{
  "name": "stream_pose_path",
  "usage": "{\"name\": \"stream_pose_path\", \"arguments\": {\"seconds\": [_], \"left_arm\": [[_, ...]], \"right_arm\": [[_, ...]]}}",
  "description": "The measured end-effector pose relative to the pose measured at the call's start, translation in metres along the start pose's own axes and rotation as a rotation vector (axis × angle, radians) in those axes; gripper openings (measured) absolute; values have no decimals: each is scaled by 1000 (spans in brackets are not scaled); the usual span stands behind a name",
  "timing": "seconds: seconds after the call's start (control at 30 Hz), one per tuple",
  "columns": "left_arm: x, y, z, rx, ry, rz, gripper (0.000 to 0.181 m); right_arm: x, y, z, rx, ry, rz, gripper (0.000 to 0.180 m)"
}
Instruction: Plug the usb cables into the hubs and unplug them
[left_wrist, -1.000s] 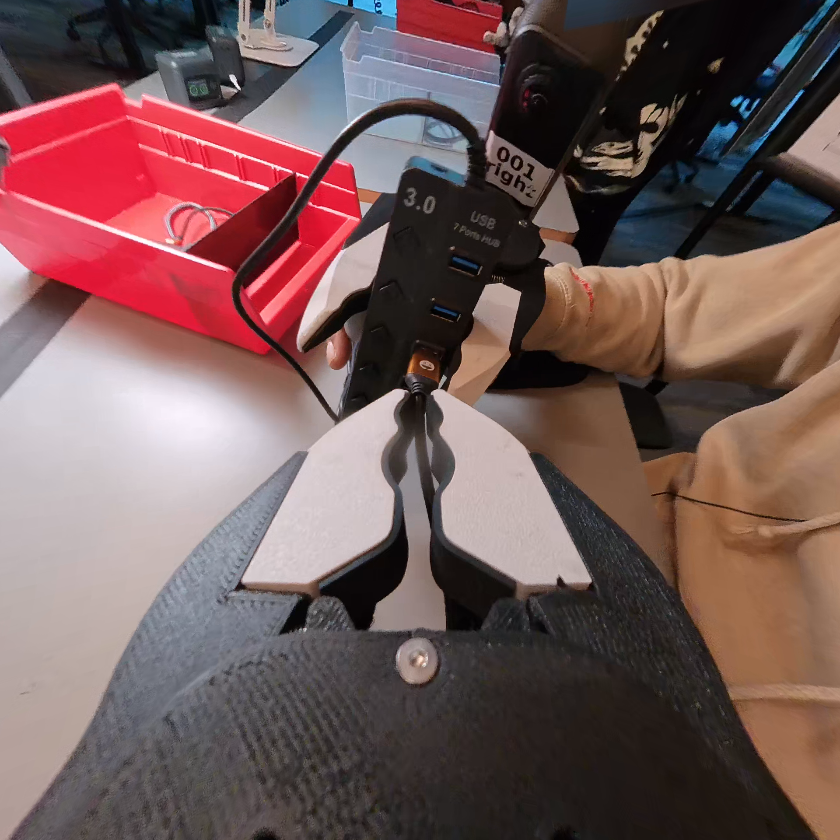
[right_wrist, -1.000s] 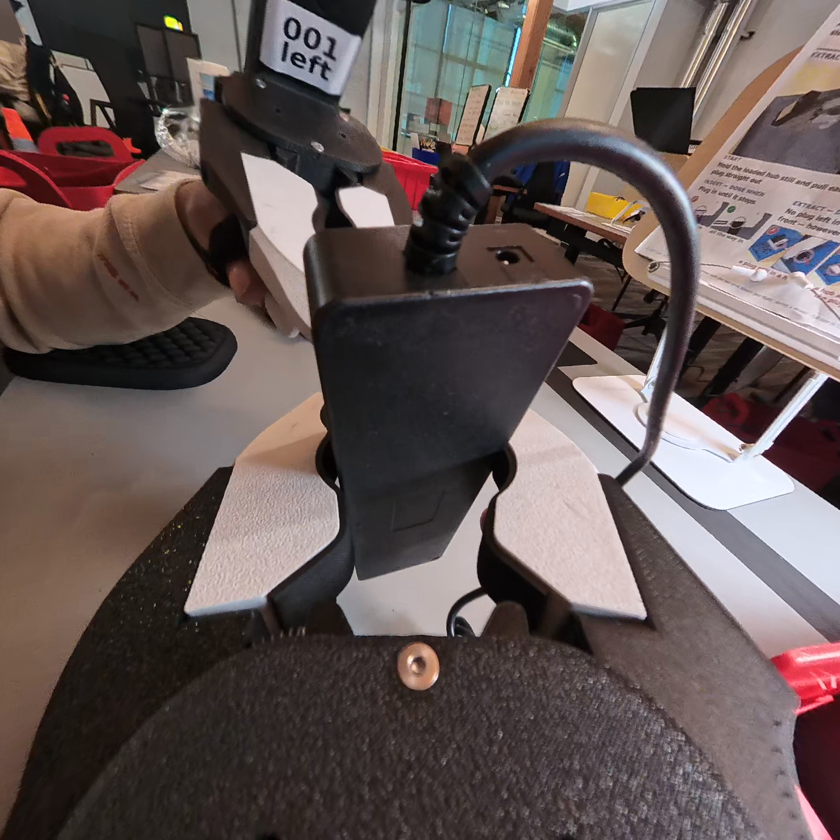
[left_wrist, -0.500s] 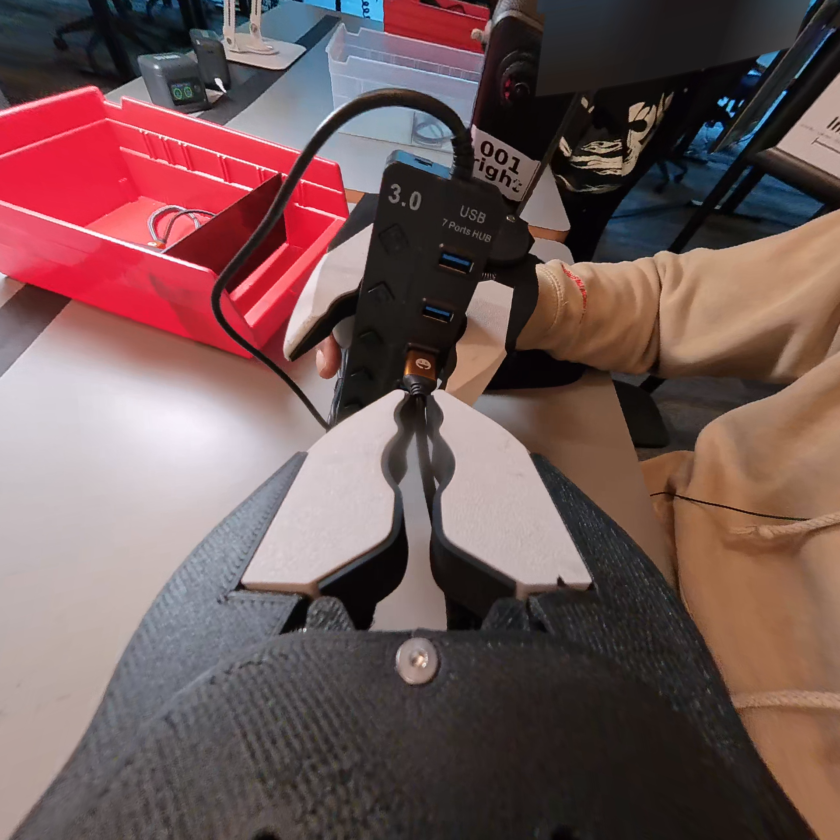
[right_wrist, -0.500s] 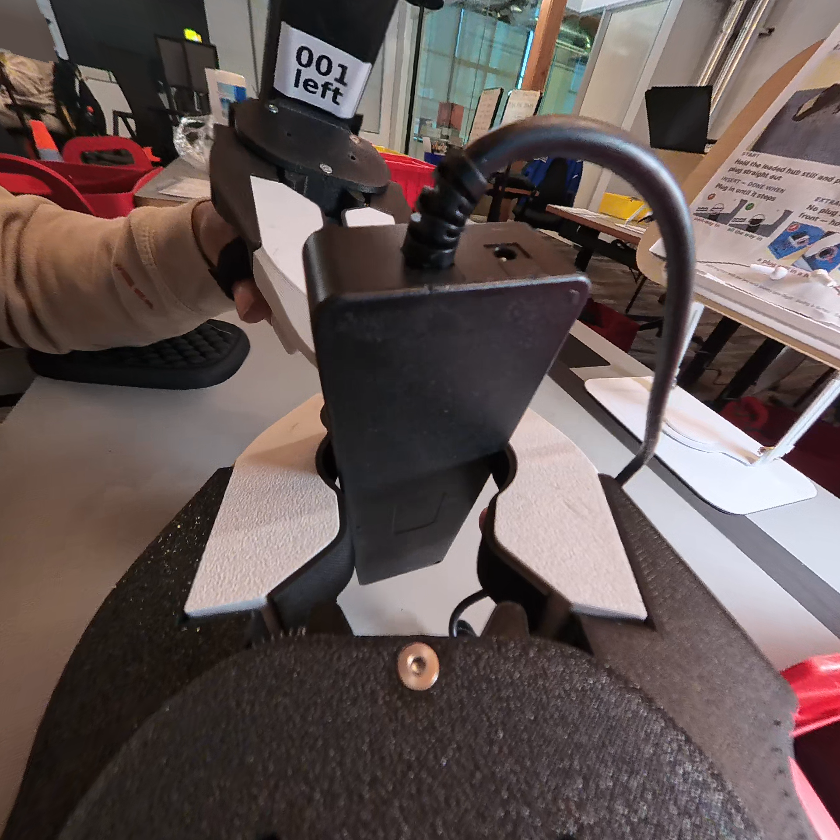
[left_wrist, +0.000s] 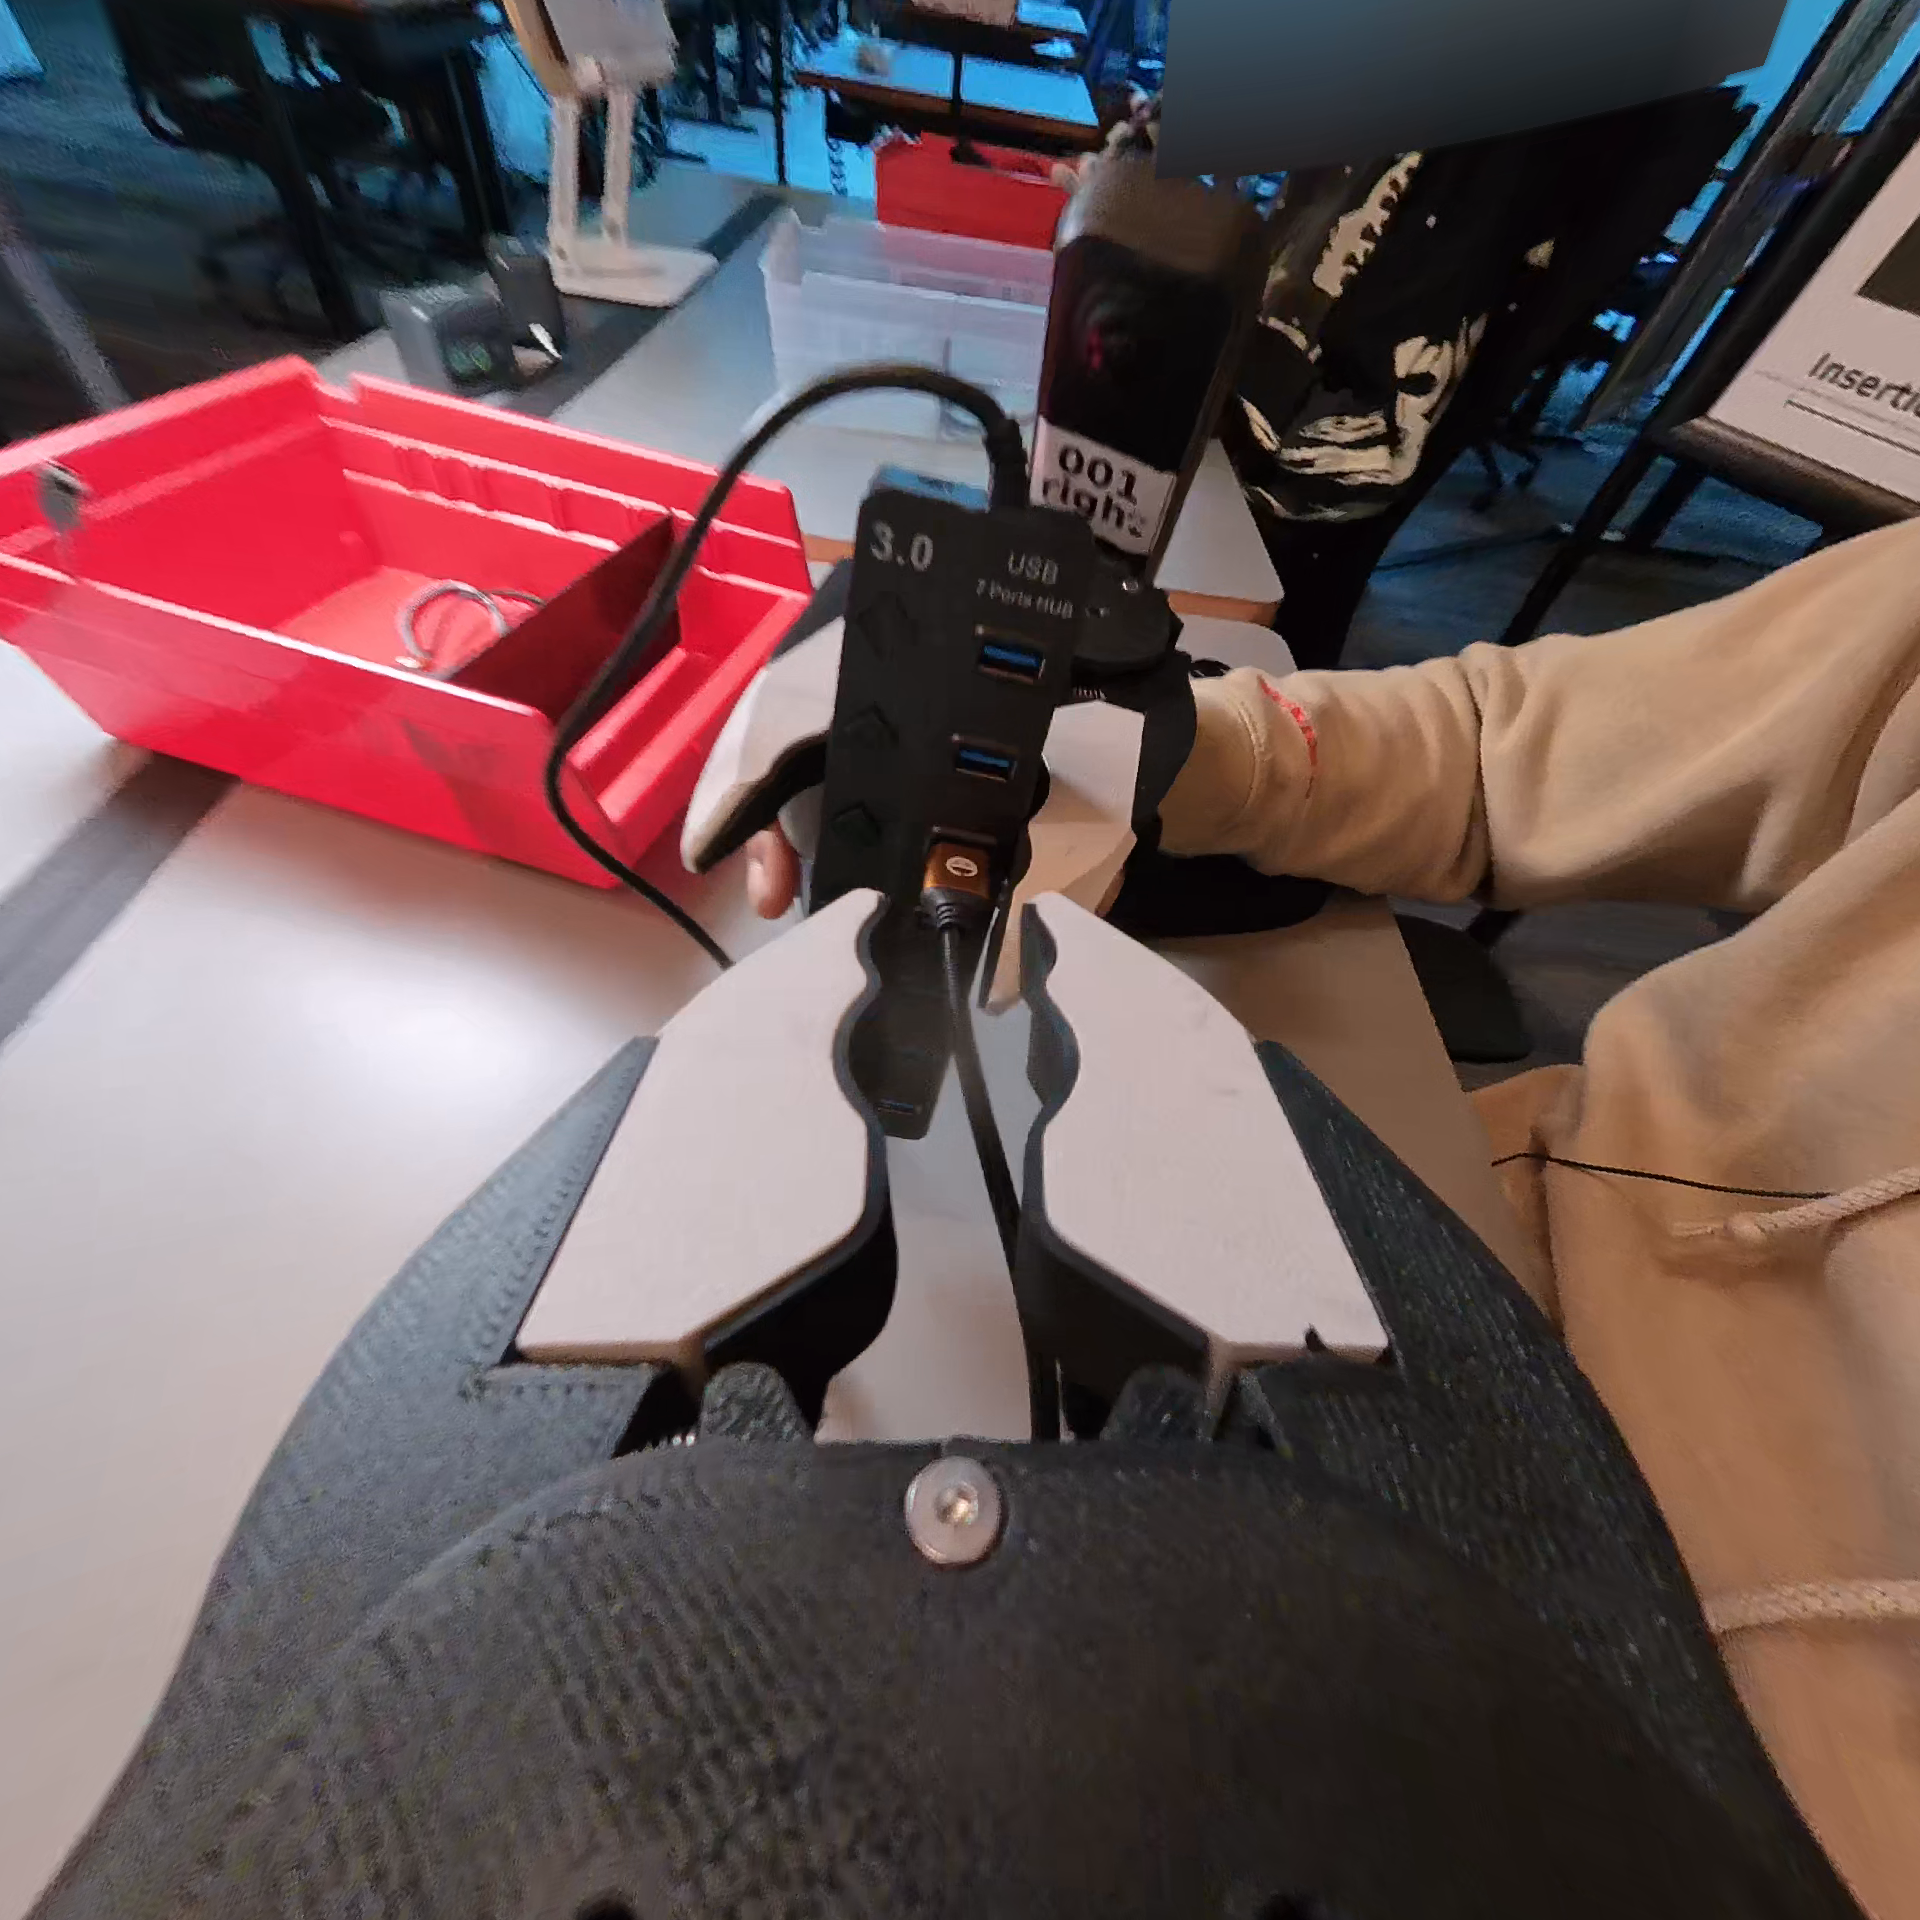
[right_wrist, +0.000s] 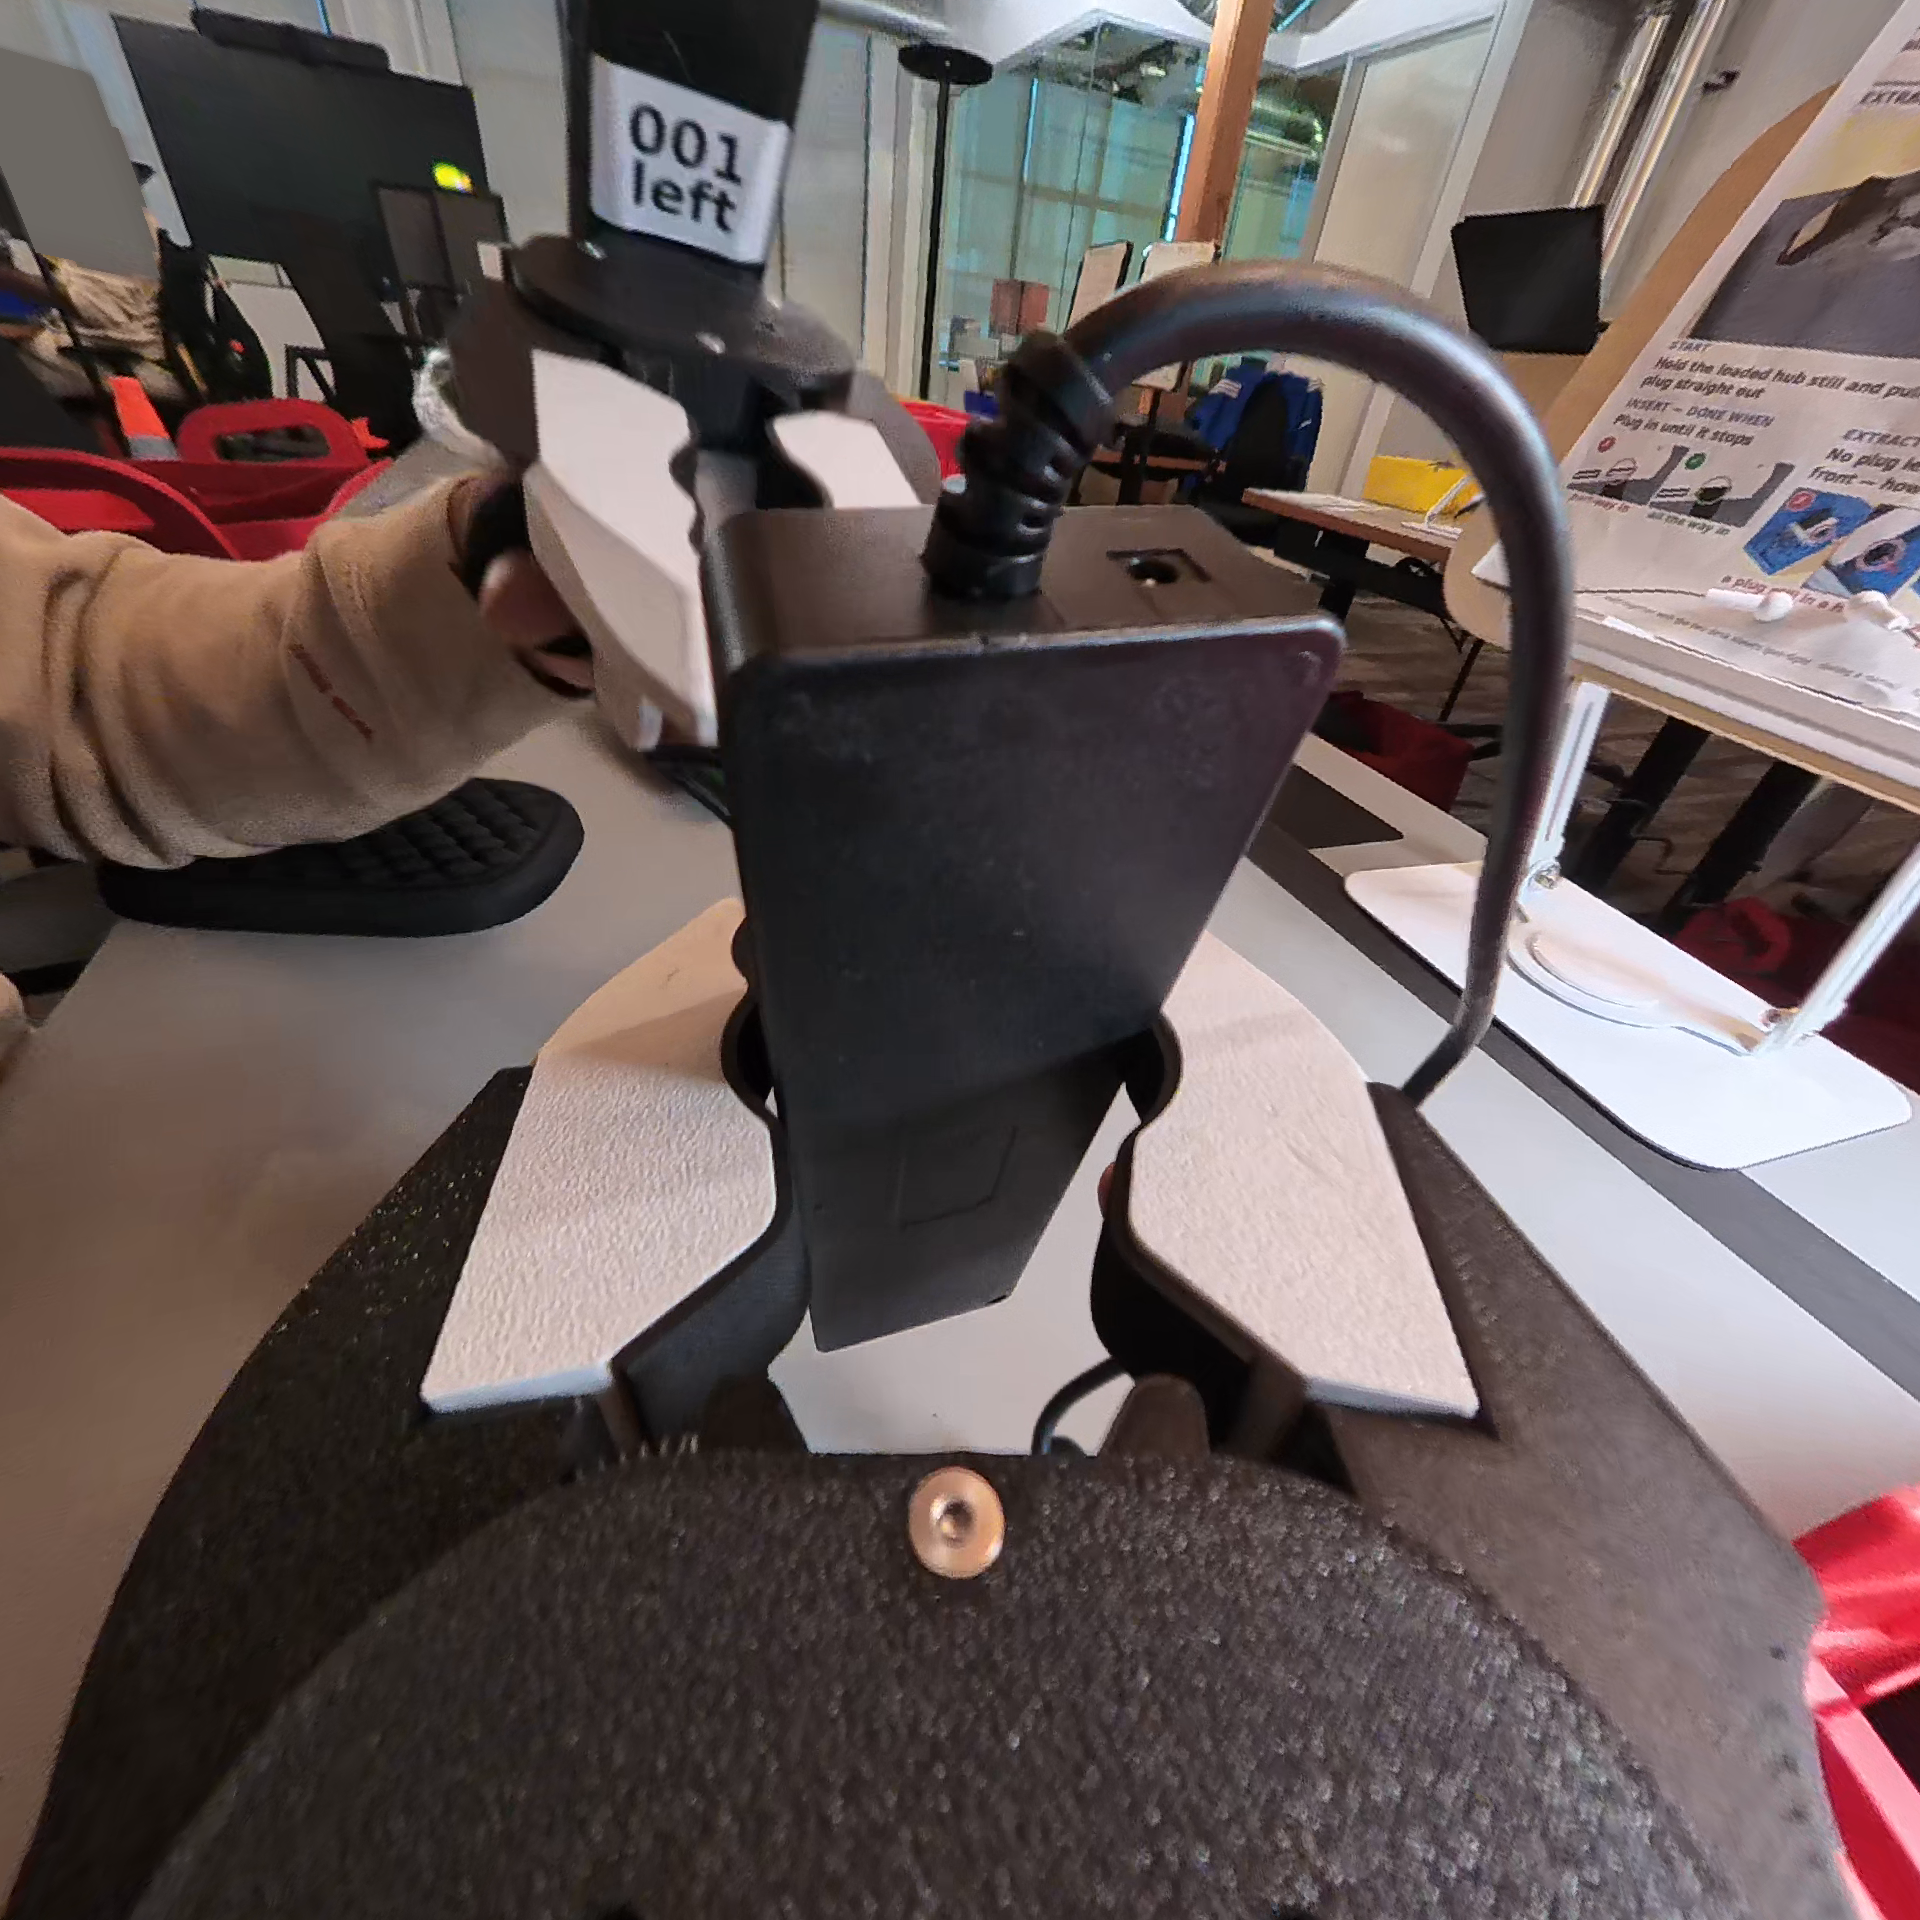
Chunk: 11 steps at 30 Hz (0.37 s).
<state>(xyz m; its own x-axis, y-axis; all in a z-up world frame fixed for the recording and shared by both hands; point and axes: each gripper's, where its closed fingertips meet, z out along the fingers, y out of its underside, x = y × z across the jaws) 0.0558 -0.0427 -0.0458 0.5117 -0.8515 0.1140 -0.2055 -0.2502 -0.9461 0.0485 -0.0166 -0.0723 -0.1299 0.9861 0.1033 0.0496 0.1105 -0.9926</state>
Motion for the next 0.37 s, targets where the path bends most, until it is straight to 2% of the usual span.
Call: {"name": "stream_pose_path", "arguments": {"seconds": [0.1,0.2,0.3,0.37], "left_arm": [[-12,-21,-33,55,-101,43,29],[-37,-30,-87,51,-286,87,30],[-73,-4,-160,-66,-543,80,30],[-94,31,-212,-193,-694,20,30]], "right_arm": [[6,-4,-5,30,11,34,68],[13,-7,-11,52,32,47,68],[16,-7,-15,61,44,56,68],[17,-7,-15,61,48,58,68]]}}
